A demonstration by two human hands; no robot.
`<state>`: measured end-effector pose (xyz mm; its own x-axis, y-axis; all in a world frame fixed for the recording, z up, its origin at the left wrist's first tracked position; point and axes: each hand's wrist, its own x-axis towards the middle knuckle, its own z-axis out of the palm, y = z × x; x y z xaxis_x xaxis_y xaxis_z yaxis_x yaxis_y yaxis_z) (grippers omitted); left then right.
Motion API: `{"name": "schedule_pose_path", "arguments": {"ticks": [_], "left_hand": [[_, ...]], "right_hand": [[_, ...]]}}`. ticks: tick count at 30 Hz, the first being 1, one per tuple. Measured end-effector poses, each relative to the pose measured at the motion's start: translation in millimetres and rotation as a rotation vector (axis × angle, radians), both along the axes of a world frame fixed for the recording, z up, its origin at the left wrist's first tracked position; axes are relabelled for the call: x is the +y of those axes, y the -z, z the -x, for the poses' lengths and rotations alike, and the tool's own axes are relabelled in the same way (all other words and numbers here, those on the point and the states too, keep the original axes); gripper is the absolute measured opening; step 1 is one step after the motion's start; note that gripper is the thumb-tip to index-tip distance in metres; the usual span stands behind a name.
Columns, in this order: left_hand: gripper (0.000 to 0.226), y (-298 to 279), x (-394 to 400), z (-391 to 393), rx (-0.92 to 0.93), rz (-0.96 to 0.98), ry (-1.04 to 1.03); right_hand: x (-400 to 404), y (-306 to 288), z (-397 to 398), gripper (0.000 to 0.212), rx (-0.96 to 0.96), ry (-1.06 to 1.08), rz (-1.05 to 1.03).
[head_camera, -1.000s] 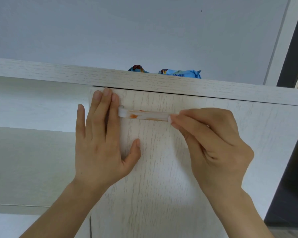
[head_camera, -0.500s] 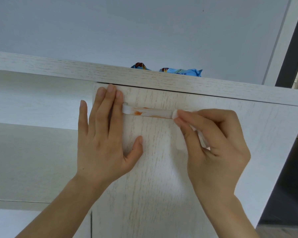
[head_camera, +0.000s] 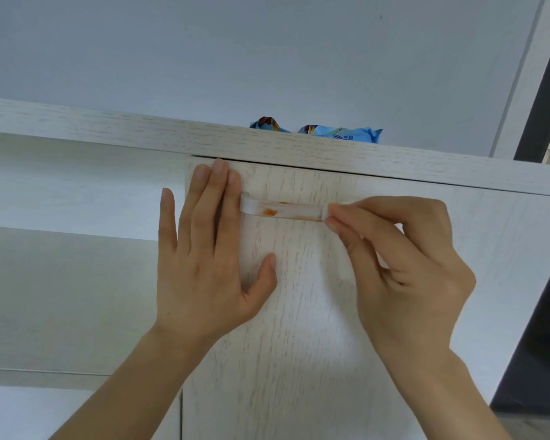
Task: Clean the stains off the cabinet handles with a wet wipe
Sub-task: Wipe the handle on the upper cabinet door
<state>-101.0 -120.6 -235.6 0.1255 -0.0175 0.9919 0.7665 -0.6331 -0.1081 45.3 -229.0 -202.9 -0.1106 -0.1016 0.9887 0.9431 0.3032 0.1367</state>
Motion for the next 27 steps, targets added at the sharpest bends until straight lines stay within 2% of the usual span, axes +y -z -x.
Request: {"name": "schedule_pose_path", "arguments": {"ticks": [9,27], "left_hand": [[0.075,0.3,-0.8,0.2,0.007,-0.005,-0.021],[0.075,-0.3,-0.1,0.3,-0.001,-0.015,0.014]], "right_hand": [[-4.2,-2.8,2.3,0.009,0.018,-0.010,0.058],[-5.8,-10.5,4.4,0.011,-0.091,-0.014,0.074]]}}
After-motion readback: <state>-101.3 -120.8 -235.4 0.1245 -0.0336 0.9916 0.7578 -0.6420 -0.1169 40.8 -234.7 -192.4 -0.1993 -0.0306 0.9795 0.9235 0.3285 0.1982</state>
